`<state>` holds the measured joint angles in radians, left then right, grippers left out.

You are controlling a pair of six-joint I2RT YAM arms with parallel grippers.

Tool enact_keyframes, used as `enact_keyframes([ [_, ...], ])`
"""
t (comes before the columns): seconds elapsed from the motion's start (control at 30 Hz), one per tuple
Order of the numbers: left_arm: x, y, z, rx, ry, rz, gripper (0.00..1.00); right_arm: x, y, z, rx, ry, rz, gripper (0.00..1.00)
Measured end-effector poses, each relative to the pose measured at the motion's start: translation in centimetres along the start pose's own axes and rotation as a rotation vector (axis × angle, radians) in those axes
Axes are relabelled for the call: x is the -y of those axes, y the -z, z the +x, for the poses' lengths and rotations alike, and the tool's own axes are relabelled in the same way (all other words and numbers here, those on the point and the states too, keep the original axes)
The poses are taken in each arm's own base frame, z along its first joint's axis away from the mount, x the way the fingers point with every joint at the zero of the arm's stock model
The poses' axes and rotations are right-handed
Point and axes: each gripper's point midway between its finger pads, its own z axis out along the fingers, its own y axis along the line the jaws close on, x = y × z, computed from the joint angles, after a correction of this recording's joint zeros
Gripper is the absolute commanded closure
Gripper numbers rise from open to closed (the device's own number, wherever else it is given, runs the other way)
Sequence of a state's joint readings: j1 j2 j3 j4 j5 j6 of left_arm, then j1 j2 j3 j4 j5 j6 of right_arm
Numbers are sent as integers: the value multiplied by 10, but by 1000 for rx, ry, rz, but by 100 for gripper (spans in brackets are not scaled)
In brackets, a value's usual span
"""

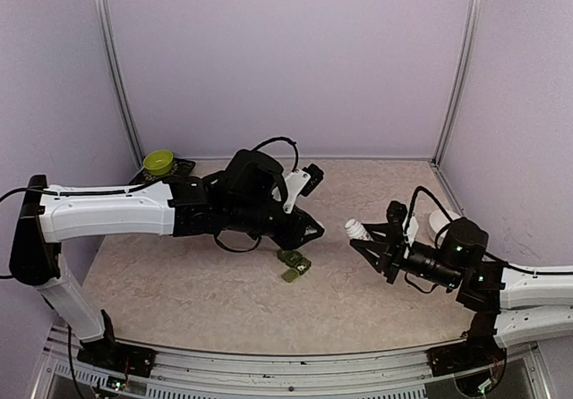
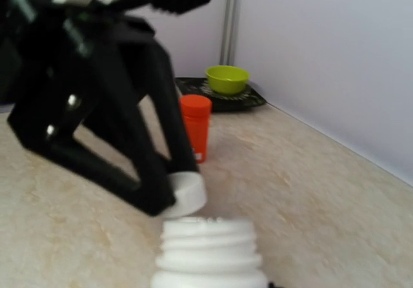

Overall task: Sort the pills into containers
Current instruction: Screw the lid of the pill bottle onto the pill bottle.

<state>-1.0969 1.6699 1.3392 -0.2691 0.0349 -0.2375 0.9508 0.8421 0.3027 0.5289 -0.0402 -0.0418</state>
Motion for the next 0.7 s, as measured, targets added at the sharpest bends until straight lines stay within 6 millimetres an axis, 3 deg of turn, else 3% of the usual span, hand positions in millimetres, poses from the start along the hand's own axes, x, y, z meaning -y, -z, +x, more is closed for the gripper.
enact_keyframes([
  [0.3, 13, 30, -26, 74, 48, 116, 80, -16, -26, -15, 15, 36, -103, 100],
  [0.7, 25, 42, -35, 95, 109, 228, 80, -25, -32, -29, 62, 68, -160, 100],
])
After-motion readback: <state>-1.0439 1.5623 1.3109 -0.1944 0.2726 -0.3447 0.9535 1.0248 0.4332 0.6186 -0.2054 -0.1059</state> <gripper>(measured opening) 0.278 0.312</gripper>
